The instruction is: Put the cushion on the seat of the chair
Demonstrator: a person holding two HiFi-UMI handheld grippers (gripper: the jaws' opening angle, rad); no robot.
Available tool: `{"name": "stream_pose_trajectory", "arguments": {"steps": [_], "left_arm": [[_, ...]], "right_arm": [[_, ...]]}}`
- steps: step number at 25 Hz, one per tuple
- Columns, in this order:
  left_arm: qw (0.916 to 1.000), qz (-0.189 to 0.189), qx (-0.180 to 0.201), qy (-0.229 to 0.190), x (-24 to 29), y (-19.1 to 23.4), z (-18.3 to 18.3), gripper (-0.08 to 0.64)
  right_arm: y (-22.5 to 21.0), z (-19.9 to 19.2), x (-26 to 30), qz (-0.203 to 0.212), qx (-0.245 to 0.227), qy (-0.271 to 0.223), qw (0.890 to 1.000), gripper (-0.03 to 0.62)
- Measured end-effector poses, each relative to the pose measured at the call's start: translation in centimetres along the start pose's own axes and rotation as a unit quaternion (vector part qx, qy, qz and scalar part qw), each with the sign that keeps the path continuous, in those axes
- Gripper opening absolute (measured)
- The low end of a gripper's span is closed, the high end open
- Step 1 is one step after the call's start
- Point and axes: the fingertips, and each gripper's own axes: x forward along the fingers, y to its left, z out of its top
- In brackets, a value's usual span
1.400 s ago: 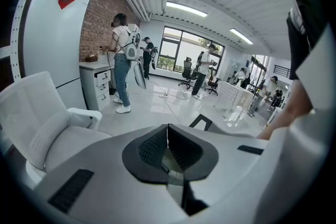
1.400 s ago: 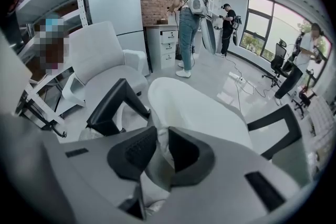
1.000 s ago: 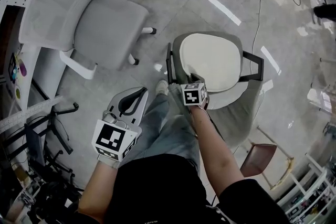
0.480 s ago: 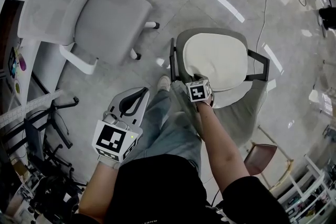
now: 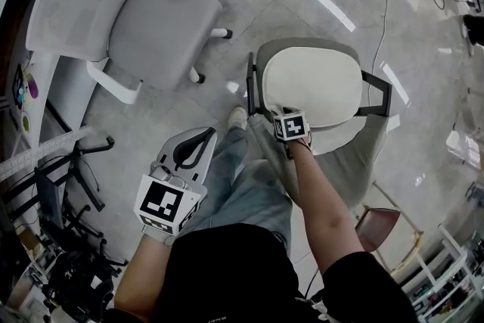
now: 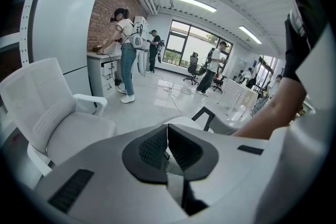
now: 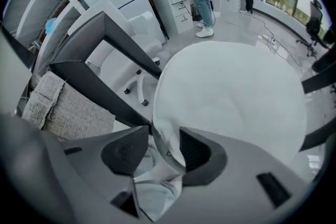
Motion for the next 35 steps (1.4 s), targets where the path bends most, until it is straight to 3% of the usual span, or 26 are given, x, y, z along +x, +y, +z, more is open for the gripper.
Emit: {"name": "stream_pose_trajectory", "arguments": {"steps": [7, 21, 25, 30, 35], "left_arm": [[1.0000, -0.002, 0.001, -0.002, 0.0, -0.4, -0.1, 0.012], [0.9992, -0.030, 0.016, -0.023, 0.6, -2.5, 2.5, 0.012], [0.9981, -0.050, 0.023, -0.029, 1.6, -3.8, 3.7, 0.012], [0.9949, -0.083, 0.045, -0.036, 2.7, -6.3, 5.5, 0.012], [0.9901, -0.118, 0.067, -0.037, 3.5, -8.6, 6.6, 0.012]], "right_arm": [[-1.1, 0.6, -0.9, -0.005, 0.011, -0.010, 1.000, 0.224], [-2.0, 4.6, -7.3, -0.028, 0.000, -0.061, 0.998, 0.224], [-2.2, 5.0, -10.7, -0.027, 0.018, -0.086, 0.996, 0.178], [-2.7, 4.9, -15.2, -0.036, 0.044, -0.127, 0.990, 0.052], [-3.8, 4.1, -20.7, -0.050, 0.097, -0.167, 0.980, 0.009]]}}
